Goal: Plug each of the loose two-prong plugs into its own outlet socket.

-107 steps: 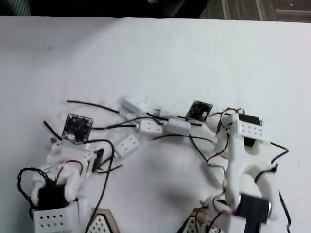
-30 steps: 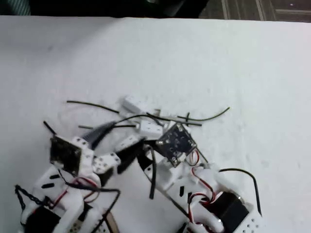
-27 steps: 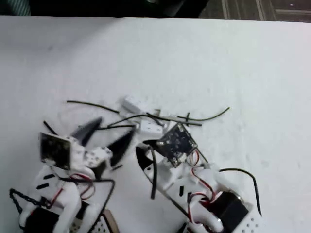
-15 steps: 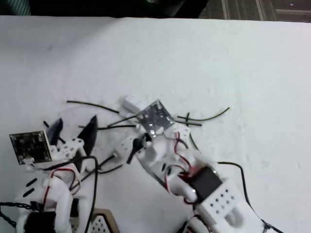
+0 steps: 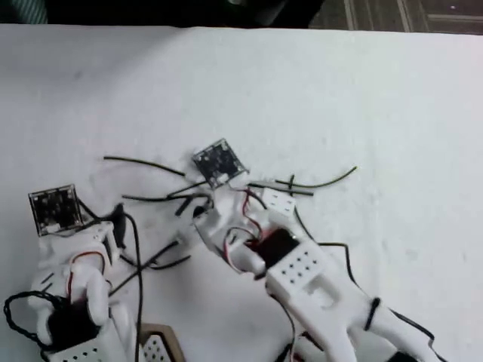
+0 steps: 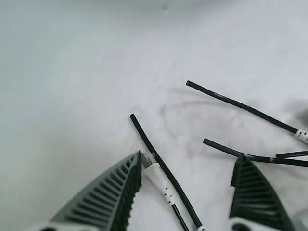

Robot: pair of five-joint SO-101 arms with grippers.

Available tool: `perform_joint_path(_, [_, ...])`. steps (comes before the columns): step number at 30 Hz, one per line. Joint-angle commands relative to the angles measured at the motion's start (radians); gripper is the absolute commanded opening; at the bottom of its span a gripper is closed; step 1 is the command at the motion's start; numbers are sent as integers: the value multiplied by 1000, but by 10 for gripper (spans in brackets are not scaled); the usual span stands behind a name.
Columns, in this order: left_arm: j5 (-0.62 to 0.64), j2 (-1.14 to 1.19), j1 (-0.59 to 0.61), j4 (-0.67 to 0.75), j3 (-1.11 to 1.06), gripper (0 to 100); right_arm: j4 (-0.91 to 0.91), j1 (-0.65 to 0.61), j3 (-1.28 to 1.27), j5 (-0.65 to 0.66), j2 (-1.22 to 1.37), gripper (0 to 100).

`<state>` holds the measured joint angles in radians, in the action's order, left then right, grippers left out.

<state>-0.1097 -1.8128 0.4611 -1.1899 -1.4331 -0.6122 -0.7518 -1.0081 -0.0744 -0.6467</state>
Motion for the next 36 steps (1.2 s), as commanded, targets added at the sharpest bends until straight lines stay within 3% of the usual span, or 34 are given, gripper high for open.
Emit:
perform_joint_path(1, [-5, -8, 24, 25, -2, 303, 88, 10, 14, -12, 67, 16])
perform_joint_path(10, [-3, -8, 22, 25, -3, 303, 211, 28, 15, -6, 237, 16])
perform_joint_path(30, [0, -8, 22, 26, -5, 302, 128, 27, -12, -3, 260, 16])
perform_joint_path(36, [0, -8, 22, 26, -5, 302, 122, 31, -11, 58, 260, 16])
